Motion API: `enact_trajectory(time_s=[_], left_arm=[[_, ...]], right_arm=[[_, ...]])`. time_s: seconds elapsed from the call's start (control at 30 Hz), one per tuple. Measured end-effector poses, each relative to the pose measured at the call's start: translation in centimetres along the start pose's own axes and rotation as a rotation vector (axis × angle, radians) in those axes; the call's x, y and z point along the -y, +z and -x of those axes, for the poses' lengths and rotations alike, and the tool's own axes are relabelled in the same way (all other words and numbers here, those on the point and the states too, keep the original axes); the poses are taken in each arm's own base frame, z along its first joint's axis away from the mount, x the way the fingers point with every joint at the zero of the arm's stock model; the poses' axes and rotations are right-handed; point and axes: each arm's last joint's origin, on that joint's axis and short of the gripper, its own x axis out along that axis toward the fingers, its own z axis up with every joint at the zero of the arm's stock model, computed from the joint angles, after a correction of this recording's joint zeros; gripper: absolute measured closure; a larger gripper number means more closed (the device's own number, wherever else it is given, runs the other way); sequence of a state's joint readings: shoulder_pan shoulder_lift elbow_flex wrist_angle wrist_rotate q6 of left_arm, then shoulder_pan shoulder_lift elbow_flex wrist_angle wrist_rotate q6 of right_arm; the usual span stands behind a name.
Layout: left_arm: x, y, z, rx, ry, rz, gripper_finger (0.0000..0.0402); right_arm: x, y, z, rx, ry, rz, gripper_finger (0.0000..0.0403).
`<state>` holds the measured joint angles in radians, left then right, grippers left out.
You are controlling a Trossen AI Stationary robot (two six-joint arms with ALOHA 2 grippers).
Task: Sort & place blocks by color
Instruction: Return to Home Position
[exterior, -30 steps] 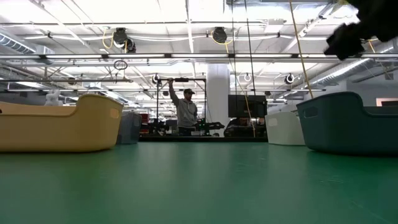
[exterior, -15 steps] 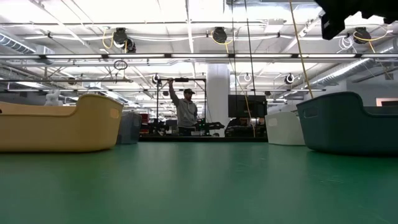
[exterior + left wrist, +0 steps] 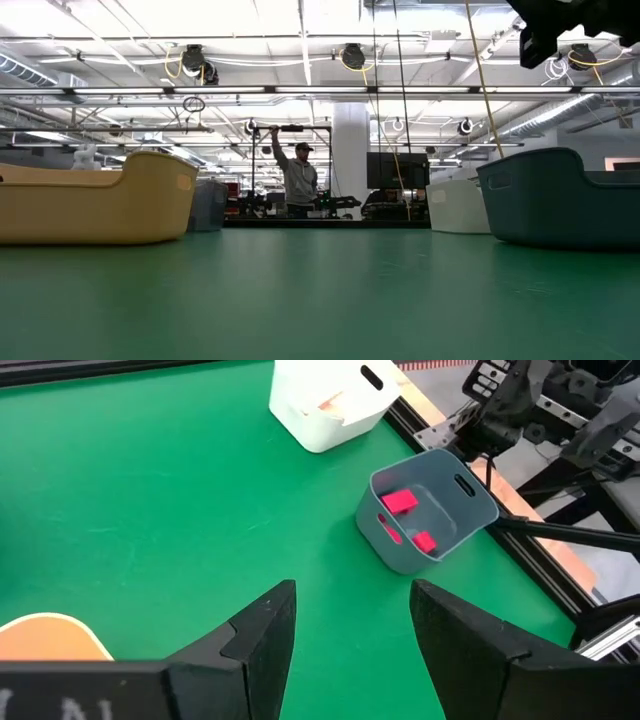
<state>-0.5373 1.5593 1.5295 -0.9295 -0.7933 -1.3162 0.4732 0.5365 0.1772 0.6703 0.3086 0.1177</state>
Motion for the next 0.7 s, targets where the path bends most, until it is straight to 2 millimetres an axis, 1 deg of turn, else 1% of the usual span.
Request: enact_trajectory(time_s=[0.2, 0.7], left_arm=[[0.08, 0.02, 0.0, 0.002, -0.007, 0.009, 0.0204], [0.14, 0.03, 0.0, 0.002, -0.011, 0.013, 0.0204]], right_arm=[[-0.26, -0.28, 0.02, -0.038, 0.097, -0.023, 0.0193], [-0.25, -0.43, 0.03, -0.052, 0.098, -0.043, 0.0193]])
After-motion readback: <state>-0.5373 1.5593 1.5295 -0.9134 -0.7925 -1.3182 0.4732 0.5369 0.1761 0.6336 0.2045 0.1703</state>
